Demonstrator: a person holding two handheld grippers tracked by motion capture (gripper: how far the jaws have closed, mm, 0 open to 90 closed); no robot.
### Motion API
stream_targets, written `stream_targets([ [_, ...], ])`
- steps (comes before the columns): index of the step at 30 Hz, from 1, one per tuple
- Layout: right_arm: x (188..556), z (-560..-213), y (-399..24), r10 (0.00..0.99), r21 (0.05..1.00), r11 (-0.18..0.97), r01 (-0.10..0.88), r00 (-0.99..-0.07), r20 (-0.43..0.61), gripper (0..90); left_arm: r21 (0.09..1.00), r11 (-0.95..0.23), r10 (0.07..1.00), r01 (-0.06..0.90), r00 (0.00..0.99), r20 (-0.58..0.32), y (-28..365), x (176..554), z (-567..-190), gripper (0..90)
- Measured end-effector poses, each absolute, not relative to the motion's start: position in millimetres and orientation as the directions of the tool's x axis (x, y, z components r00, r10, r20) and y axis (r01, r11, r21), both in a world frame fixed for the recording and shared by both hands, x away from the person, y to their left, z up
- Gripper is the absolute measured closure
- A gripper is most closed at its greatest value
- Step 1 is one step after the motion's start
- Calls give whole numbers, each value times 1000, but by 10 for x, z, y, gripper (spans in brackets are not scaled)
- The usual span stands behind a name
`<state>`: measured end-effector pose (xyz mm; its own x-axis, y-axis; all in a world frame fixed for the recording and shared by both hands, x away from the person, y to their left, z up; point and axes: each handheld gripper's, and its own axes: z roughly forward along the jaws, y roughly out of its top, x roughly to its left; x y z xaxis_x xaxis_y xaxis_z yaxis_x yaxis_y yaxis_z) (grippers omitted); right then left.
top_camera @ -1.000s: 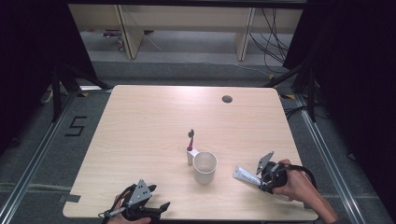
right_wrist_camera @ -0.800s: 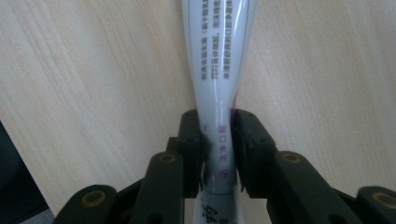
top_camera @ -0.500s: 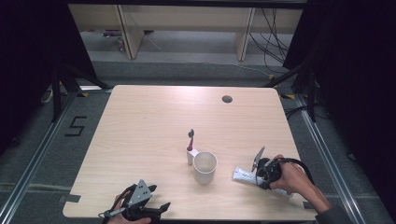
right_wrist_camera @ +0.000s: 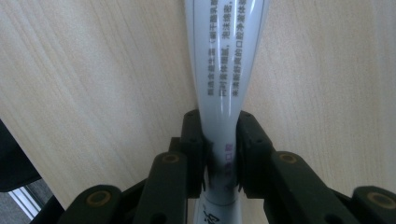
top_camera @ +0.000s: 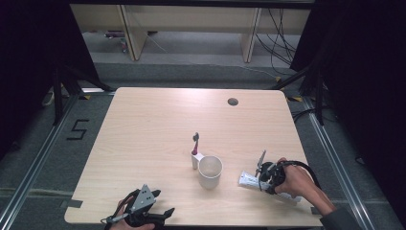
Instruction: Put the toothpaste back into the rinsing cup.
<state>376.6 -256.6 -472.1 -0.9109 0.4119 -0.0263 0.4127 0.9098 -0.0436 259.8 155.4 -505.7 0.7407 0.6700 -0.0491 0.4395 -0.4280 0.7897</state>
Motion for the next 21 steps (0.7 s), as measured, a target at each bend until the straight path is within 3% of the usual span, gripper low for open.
stream_targets([
  [14, 3714, -4716, -2554, 373, -33, 926, 376, -926, -62, 766, 798, -404, 678, 447, 732, -67, 1540, 2600, -5068, 234],
  [18, 3737, -4682, -2583, 362, 3, 932, 362, -930, -62, 767, 800, -401, 677, 446, 733, -69, 1539, 2596, -5073, 234],
  [20, 3725, -4637, -2599, 402, 26, 915, 401, -913, -63, 768, 791, -421, 674, 445, 737, -56, 1556, 2608, -5062, 234],
  [21, 3749, -4619, -2618, 373, 51, 927, 370, -925, -71, 768, 790, -423, 674, 445, 737, -55, 1557, 2607, -5060, 234],
])
